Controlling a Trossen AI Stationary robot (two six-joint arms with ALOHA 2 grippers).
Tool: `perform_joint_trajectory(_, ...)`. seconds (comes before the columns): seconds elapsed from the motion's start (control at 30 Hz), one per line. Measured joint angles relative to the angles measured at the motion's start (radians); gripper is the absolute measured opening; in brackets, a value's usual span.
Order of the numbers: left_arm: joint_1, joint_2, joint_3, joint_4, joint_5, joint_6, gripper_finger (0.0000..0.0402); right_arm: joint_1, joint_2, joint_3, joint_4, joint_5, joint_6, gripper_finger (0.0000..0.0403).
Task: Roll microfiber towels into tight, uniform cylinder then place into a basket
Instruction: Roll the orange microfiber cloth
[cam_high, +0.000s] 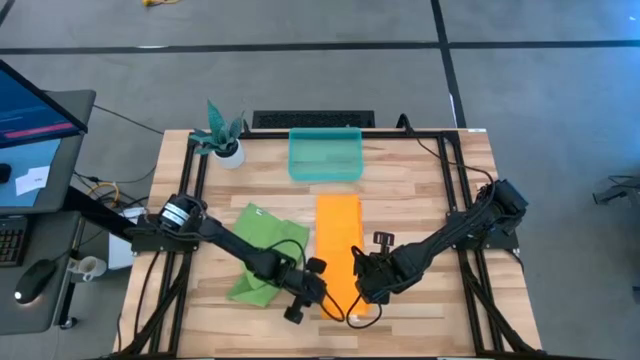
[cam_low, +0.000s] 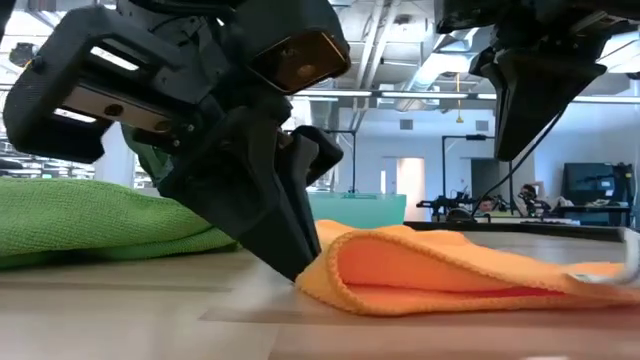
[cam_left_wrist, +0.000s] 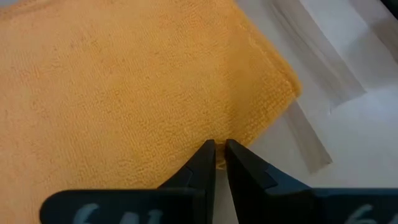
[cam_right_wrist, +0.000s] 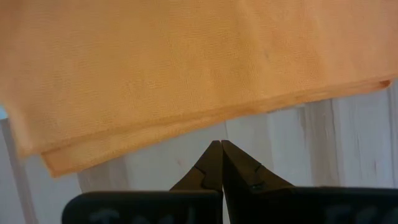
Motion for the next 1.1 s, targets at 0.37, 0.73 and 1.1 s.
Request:
perform_joint_trajectory(0.37, -0.031, -0.06, -0.007, -0.081, -0.106, 0.052, 0.0031, 0.0, 0.0, 0.0, -0.003, 0.0, -0.001, 0.0022)
perform_joint_trajectory(0.73, -0.189, -0.211, -0.005, -0.172, -0.576, 0.074, 0.0031, 0.087, 0.0, 0.101, 0.007, 0.161, -0.047, 0.0022)
perform_joint_trajectory(1.1, -0.298, -0.209, -0.005, -0.165, -0.628, 0.056, 0.0031, 0.301, 0.0, 0.049, 0.278, 0.338, -0.047, 0.0022)
